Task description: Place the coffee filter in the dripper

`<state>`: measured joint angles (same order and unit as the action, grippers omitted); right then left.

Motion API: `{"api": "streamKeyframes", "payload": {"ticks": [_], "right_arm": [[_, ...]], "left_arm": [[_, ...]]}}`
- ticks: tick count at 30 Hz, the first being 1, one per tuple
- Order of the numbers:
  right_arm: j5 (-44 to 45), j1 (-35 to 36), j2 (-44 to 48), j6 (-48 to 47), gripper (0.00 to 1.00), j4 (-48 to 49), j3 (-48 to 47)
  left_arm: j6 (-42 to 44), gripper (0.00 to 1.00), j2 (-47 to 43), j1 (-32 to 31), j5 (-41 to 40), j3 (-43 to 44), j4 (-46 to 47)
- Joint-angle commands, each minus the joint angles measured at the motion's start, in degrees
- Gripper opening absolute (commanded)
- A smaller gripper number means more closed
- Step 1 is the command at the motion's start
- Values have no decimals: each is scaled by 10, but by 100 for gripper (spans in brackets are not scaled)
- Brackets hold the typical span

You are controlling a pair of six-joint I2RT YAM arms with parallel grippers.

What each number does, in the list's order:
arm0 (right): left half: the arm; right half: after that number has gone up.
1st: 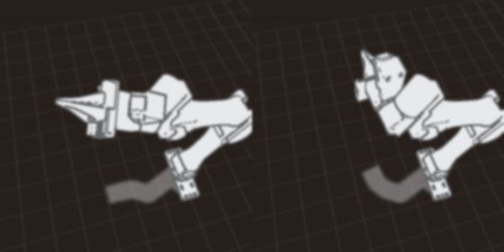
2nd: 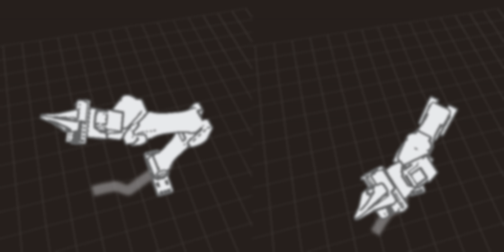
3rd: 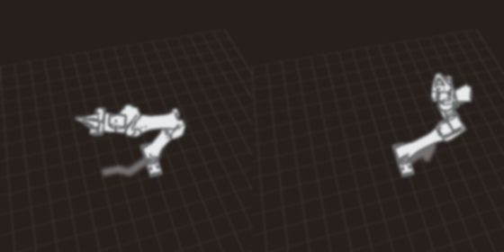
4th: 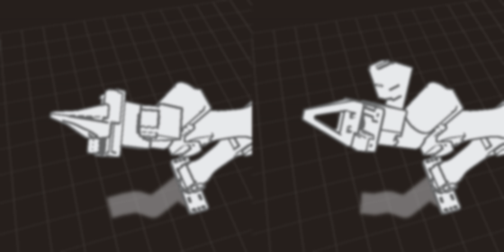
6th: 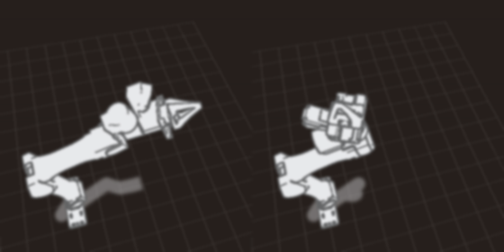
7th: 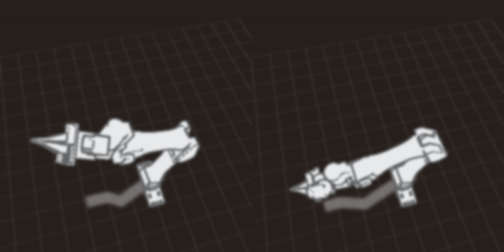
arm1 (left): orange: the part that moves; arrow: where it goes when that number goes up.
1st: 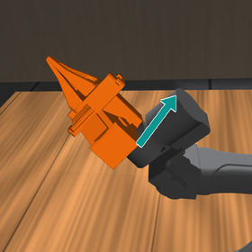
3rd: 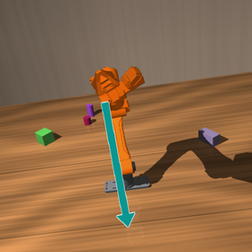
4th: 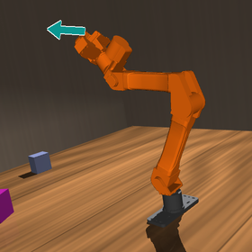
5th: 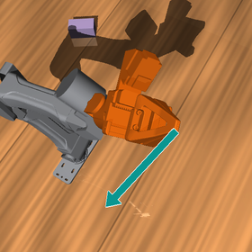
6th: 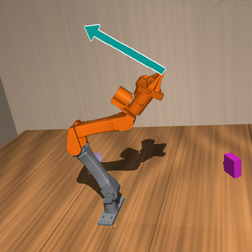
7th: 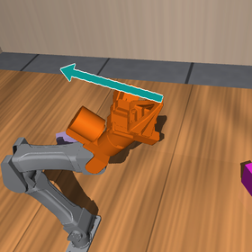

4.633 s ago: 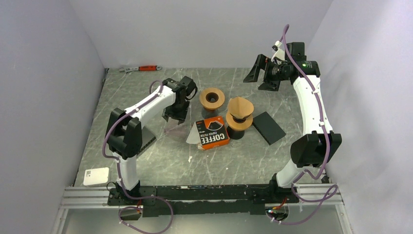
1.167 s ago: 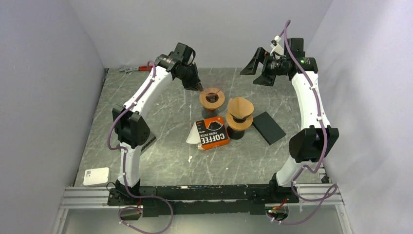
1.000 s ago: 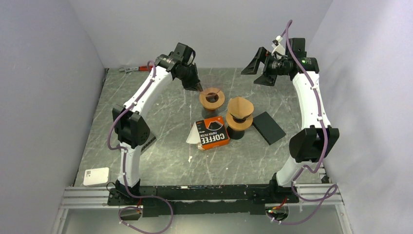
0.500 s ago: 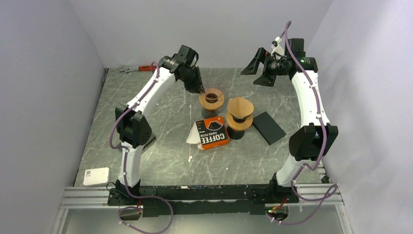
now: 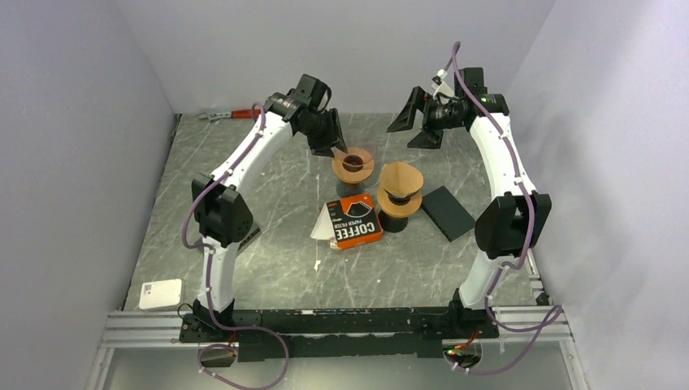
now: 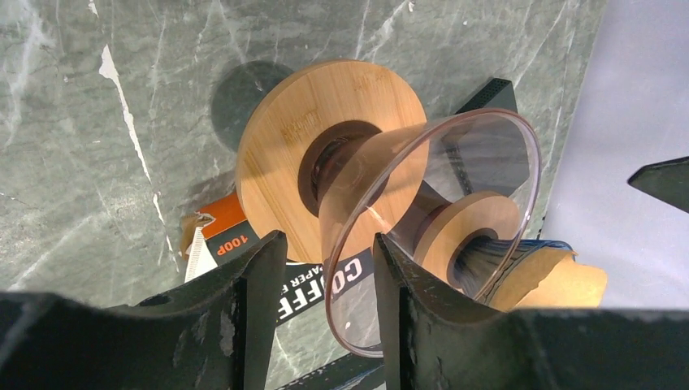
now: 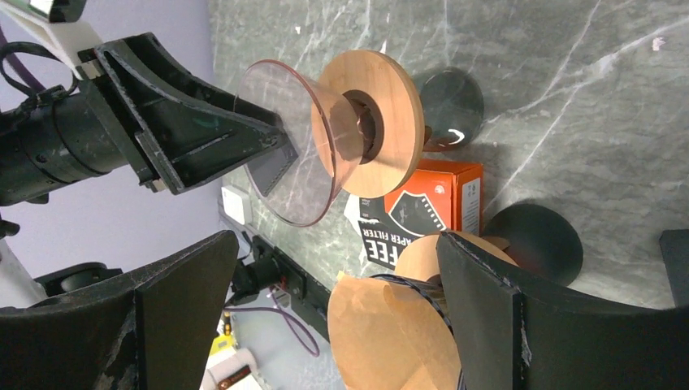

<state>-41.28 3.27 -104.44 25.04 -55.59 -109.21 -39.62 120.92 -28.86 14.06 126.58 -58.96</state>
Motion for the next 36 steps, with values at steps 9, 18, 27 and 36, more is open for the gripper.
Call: {"api": "streamKeyframes", "payload": {"ticks": [9,18,27,36], "right_arm": [[-46,41,-40,-1,84,40,-14],[-60,64,-82,7,69,49,-32],[-72,66,-92,5,48,50,-25],[-70,72,-106,-9,34,36,-14]], "left_arm": [[-8,45,-94,25,41,-76,71],[-11,40,-102,27,77,-103,96],[-5,23,-86,27,77,-95,74],[-7,12,-72,27,65,-99,59]]}}
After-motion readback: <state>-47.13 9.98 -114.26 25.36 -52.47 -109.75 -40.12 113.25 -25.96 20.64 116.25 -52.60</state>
